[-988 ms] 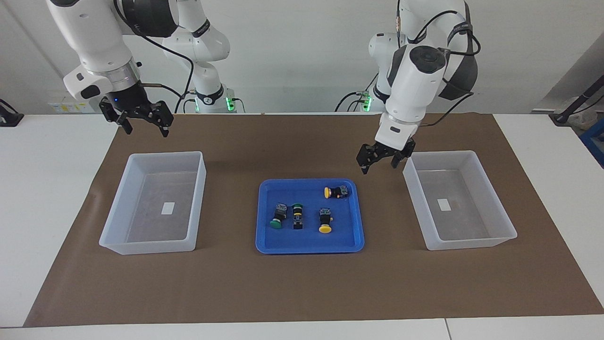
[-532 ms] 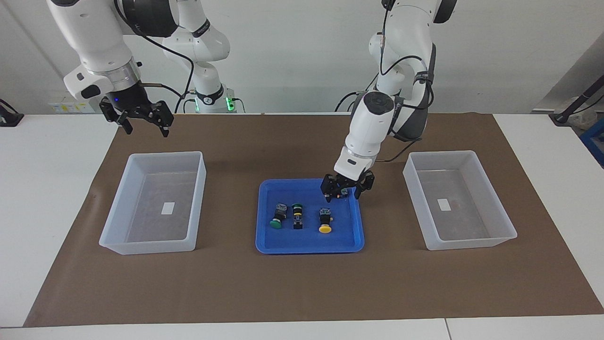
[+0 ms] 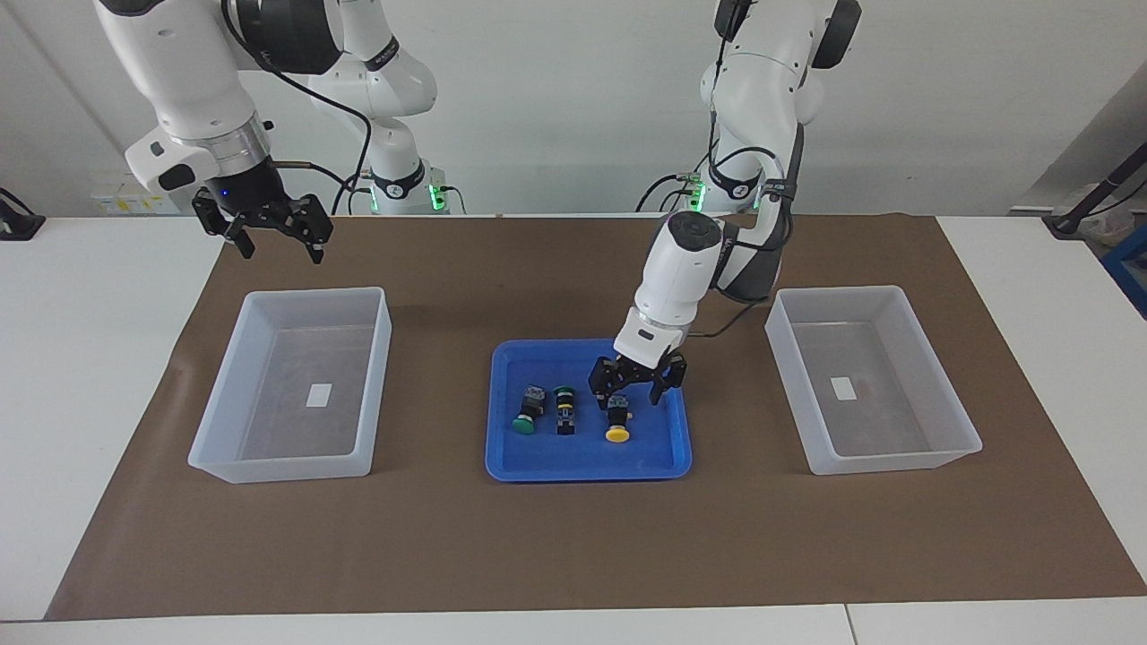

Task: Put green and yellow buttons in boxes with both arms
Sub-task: 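Lower the left gripper and grasp a yellow button in the tray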

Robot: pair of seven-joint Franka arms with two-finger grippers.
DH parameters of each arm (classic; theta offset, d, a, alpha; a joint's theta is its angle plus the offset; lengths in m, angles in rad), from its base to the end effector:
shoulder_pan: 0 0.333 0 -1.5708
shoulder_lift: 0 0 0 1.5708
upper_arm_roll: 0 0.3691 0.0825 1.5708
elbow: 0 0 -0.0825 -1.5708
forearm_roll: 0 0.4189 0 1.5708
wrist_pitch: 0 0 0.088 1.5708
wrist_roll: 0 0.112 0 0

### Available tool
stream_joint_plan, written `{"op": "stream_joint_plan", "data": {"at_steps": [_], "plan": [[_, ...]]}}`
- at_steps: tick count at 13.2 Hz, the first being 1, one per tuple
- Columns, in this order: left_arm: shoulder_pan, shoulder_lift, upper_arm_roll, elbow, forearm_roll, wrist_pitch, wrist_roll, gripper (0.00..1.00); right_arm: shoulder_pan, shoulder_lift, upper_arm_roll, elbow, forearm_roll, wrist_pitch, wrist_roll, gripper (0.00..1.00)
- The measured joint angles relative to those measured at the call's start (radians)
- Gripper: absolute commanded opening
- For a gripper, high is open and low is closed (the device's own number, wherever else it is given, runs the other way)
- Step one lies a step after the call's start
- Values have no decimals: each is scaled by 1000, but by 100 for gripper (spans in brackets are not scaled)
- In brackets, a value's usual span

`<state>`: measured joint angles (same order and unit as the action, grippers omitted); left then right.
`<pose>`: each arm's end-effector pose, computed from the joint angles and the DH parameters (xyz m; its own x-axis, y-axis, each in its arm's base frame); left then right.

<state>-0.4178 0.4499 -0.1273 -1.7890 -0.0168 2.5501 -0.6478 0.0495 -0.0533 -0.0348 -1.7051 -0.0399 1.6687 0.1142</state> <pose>0.6320 -0.3707 0.3574 0.9661 0.1581 0.2042 0.1071 -0.9648 0.2403 0.5768 0.0038 0.6439 0.9952 -0.0954 0.0210 -0.0961 -0.9947 0.0357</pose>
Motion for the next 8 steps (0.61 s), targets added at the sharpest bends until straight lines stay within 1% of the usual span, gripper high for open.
{"op": "stream_joint_plan", "data": {"at_steps": [4,6,8], "plan": [[-9,30,-2,-2,0,35,0,88,0,-3,0,-4,0,0,0,100],[-16,35,-2,-10,0,45,0,79,0,-4,0,-6,0,0,0,100],[-21,35,-2,-18,0,46,0,74,0,-5,0,-8,0,0,0,100]]}}
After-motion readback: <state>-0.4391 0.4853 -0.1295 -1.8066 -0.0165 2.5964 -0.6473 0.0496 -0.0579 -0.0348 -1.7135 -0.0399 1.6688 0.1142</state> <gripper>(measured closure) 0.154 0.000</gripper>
